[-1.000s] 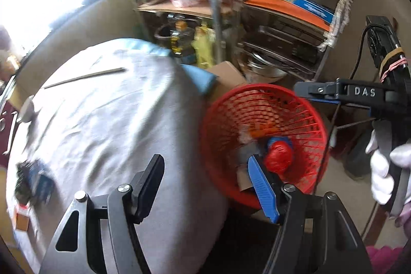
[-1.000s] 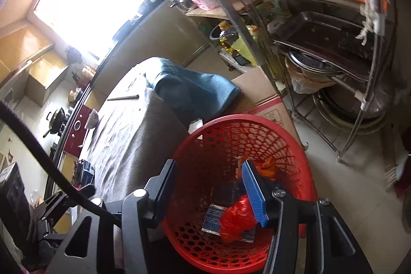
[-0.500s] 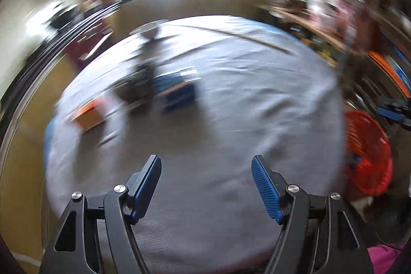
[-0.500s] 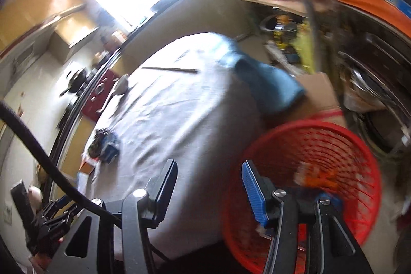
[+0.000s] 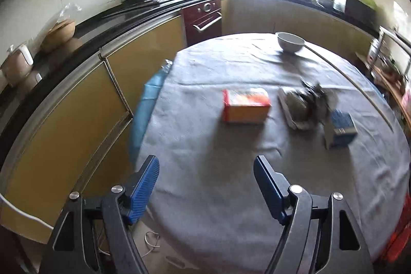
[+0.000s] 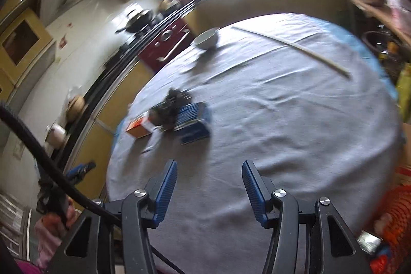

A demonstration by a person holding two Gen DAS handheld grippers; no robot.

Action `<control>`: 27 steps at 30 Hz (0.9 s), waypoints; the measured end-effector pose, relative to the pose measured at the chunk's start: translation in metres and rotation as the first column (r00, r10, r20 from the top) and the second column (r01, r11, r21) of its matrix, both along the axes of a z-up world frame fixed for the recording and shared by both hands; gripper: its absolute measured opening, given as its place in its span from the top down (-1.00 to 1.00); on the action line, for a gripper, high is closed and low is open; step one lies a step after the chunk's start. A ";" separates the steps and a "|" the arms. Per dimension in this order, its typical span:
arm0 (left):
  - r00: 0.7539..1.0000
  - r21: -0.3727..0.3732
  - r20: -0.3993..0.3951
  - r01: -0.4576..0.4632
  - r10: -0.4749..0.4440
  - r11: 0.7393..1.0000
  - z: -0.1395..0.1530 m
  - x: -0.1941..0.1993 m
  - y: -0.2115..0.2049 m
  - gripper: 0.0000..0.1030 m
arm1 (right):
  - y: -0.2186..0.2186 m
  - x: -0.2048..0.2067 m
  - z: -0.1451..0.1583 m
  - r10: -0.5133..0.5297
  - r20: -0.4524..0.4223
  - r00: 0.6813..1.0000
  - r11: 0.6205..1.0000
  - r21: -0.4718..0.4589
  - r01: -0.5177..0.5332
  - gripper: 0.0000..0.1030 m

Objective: Collect trash
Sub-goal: 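Move both tools back over the table toward the black bag and blue packet, then grasp the blue-silver packet with the right tool while the left tool grasps the black bag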

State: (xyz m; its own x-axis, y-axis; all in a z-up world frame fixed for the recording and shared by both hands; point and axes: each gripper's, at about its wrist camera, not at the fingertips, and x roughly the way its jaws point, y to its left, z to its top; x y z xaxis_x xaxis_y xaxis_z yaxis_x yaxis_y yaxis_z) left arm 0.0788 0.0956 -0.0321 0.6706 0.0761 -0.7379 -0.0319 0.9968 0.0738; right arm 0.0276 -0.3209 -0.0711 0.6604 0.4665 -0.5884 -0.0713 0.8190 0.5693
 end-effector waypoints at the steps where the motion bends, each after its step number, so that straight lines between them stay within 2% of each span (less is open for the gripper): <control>1: 1.000 -0.007 -0.004 0.000 0.000 1.000 -0.001 0.008 0.005 -0.48 | 0.008 0.006 -0.001 0.014 -0.003 1.000 1.000 0.002 -0.014 -0.09; 7: 1.000 -0.038 -0.023 -0.015 0.014 0.999 -0.005 0.034 0.016 -0.48 | 0.047 0.048 -0.011 0.114 -0.055 0.992 0.991 0.079 -0.109 -0.10; 9: 0.999 -0.057 -0.040 -0.003 0.000 0.998 -0.011 0.038 0.013 -0.48 | 0.062 0.063 -0.011 0.142 -0.057 0.988 0.988 0.061 -0.138 -0.09; 15: 0.997 -0.077 -0.058 0.052 -0.057 0.996 -0.015 0.038 -0.005 -0.49 | 0.076 0.107 -0.017 0.128 -0.064 0.990 0.990 -0.055 -0.131 -0.10; 19: 0.997 -0.117 -0.055 0.052 -0.059 0.992 -0.011 0.039 -0.010 -0.49 | 0.072 0.142 -0.026 0.099 -0.142 0.985 0.995 -0.009 -0.101 -0.12; 21: 0.997 -0.131 -0.056 0.045 -0.053 0.990 -0.010 0.038 -0.010 -0.49 | 0.079 0.155 -0.027 0.083 -0.140 0.987 0.994 -0.059 -0.092 -0.18; 27: 0.997 -0.133 -0.063 0.032 -0.040 0.991 -0.007 0.034 -0.014 -0.49 | 0.110 0.181 -0.041 0.059 -0.187 0.981 0.974 -0.204 -0.097 -0.19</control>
